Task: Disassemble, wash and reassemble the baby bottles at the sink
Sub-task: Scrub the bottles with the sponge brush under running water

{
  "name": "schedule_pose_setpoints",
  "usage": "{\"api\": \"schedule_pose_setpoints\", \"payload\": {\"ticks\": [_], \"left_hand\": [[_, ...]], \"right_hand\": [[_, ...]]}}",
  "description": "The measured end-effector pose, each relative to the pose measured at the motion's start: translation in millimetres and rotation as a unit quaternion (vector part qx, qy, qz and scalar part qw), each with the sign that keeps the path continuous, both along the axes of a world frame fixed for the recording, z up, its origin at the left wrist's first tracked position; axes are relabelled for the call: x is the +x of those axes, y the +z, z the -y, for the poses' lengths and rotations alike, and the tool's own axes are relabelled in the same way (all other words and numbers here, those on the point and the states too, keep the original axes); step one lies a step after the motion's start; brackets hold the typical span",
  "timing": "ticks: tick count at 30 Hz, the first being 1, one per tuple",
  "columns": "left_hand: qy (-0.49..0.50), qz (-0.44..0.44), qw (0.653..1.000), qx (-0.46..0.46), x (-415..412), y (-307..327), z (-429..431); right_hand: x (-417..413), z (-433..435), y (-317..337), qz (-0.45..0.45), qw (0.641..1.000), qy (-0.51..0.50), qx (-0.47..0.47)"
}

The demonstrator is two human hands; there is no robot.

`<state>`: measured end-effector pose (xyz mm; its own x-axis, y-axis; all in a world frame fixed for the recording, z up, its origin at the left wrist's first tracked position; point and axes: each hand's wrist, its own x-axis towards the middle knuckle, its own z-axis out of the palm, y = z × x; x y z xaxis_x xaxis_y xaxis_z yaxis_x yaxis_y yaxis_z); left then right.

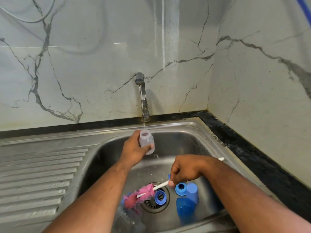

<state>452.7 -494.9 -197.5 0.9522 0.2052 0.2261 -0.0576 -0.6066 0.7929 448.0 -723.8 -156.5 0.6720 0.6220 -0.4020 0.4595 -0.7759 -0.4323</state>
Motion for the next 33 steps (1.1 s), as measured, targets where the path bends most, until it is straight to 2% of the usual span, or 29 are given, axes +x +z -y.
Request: {"api": "schedule_pose_setpoints", "payload": {"ticks": [4,8,11,15,18,22,26,29,33], "left_hand": [[-0.04,-0.054,0.997,0.05,-2.1,-4.0,3.6],[-0.02,-0.01,1.0,0.006,1.0,-1.7,2.8],[-0.025,-0.054,0.996,0.061,-2.9,-4.7,2.4],[-0.005,-0.005,1.0,-0.012,-0.1,0.8,5.3],[-0.016,-0.074,0.996,0.052,-3.7,-3.5,5.9],[0.02,0.001,1.0,-0.021,1.1,0.7,3.4],[0.036,-0.048,0.997,0.043,-3.8,-3.2,2.6],[0.052,0.032,0.998,0.009,-1.9,2.1,0.6],[0.008,0.046,0.994,0.101,1.2,-3.7,-0.6]], "right_hand": [[0.1,-0.3,-0.2,-0.006,1.0,0.004,0.005],[1.9,0.3,-0.5,-0.005,1.0,0.003,0.003],[1.2,-0.4,-0.8,-0.012,1.0,0.004,0.006],[1.8,0.0,-0.6,-0.009,1.0,0.001,-0.001],[1.0,-0.2,-1.1,-0.014,1.0,0.002,0.006],[2.0,0.1,-0.4,-0.01,1.0,-0.002,0.001],[0.1,-0.2,-1.1,-0.017,1.0,0.001,0.003],[1.4,-0.2,0.3,-0.013,1.0,-0.002,0.001],[0.0,-1.4,-0.7,-0.016,1.0,0.002,0.0]]}}
